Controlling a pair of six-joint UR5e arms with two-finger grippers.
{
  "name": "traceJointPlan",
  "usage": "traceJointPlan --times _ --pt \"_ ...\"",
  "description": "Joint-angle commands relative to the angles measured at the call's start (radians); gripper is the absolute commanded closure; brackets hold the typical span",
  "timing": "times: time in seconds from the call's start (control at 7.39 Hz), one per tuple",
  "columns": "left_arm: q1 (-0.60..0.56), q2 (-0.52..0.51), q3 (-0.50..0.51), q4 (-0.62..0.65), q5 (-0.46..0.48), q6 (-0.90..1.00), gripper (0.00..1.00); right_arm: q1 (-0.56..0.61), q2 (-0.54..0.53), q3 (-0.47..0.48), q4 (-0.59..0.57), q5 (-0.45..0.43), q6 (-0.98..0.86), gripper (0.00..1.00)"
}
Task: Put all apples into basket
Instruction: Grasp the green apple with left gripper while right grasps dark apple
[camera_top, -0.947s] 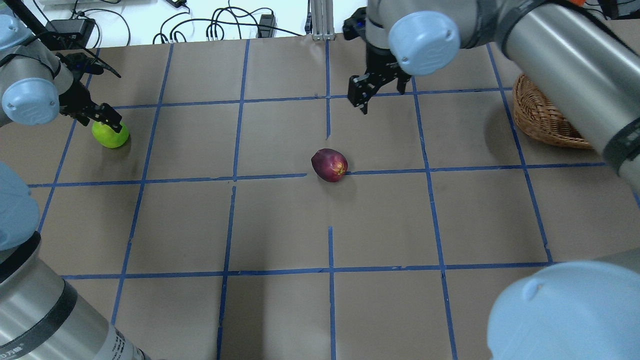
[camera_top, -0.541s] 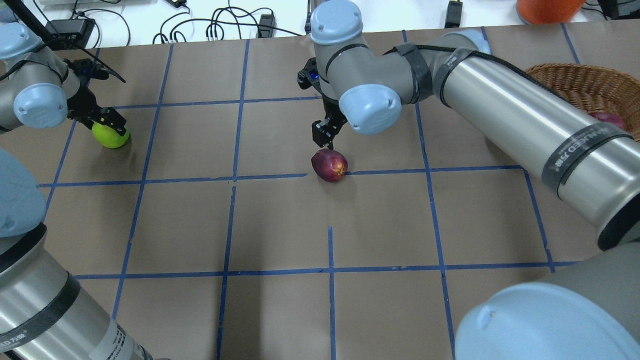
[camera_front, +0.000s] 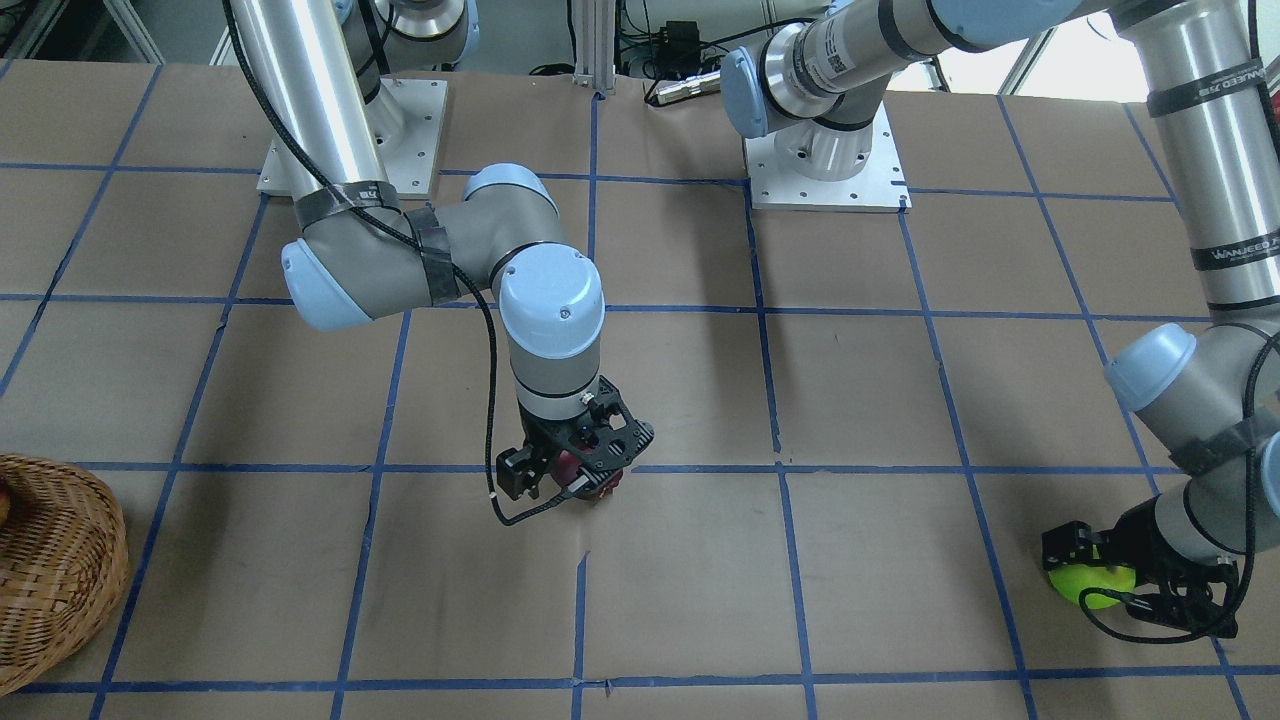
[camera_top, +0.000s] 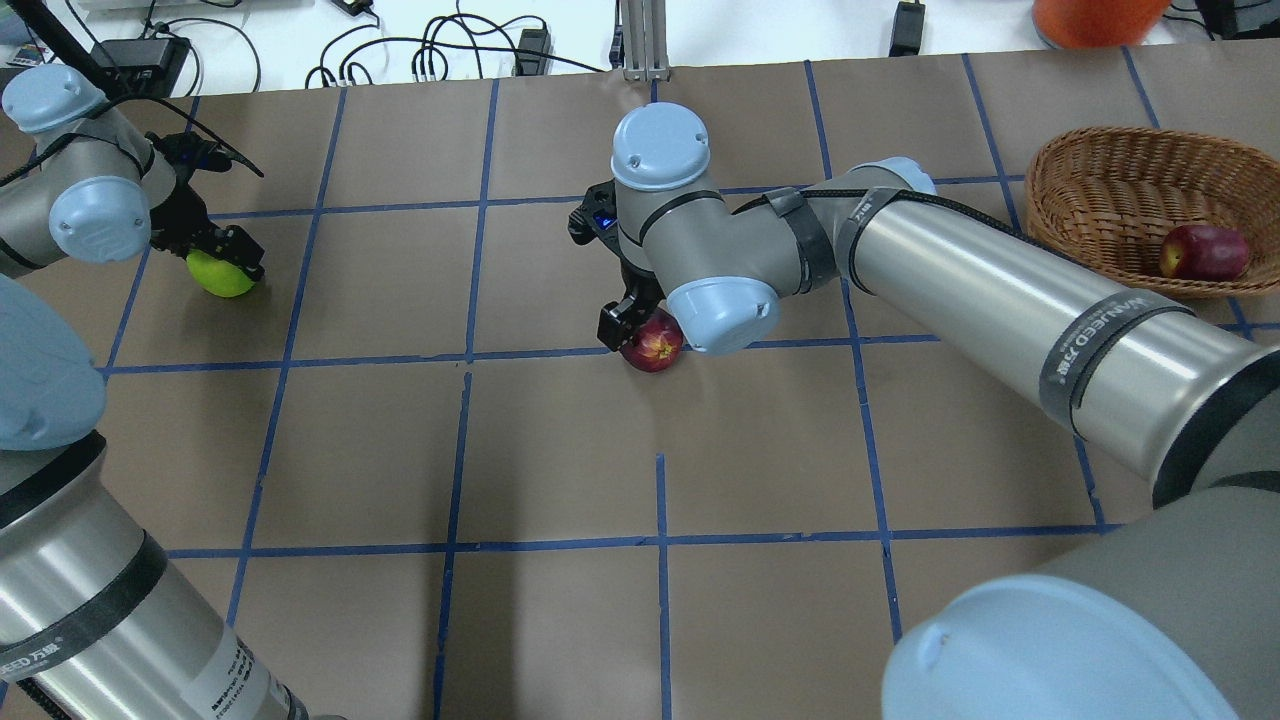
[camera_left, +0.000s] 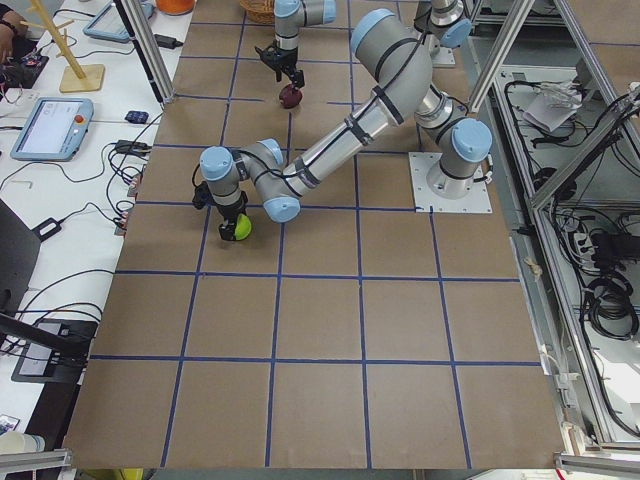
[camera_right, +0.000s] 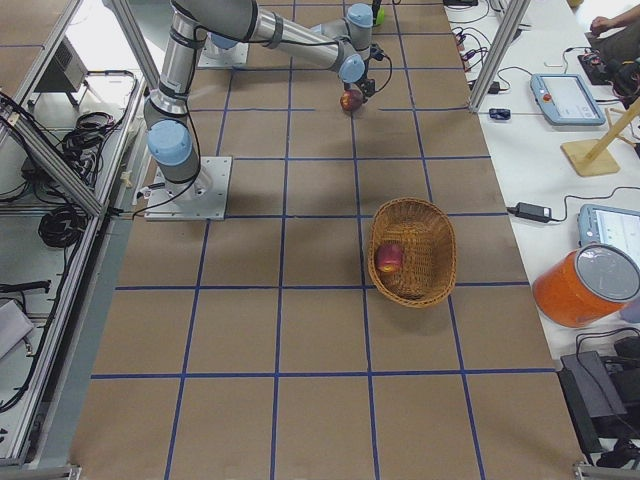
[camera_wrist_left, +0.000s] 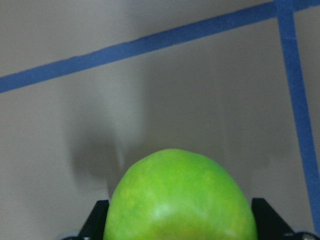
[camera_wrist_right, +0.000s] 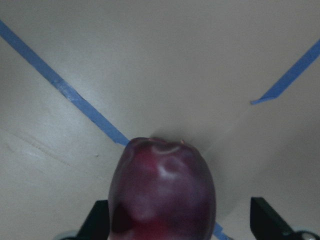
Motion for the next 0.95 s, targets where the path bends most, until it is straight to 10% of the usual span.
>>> traceJointPlan --times 0.0,0.27,0.54,0.81 --pt "-0.018 0.029 0.001 -0.015 0.003 -0.022 0.68 0.003 0.034 0.012 -0.007 0.021 0.004 0.0" --pt "-0.062 0.15 -0.017 -0.181 0.0 -0.153 0.68 0.003 0.045 0.01 -0.011 0.021 0.005 0.0" --pt "-0.133 0.284 -0.098 -0.257 -0.018 -0.354 0.68 -0.009 0.042 0.0 0.004 0.021 0.008 0.72" --pt "-0.171 0.437 -0.218 -0.303 -0.123 -0.497 0.68 -0.038 0.001 -0.016 0.033 0.022 0.018 0.87"
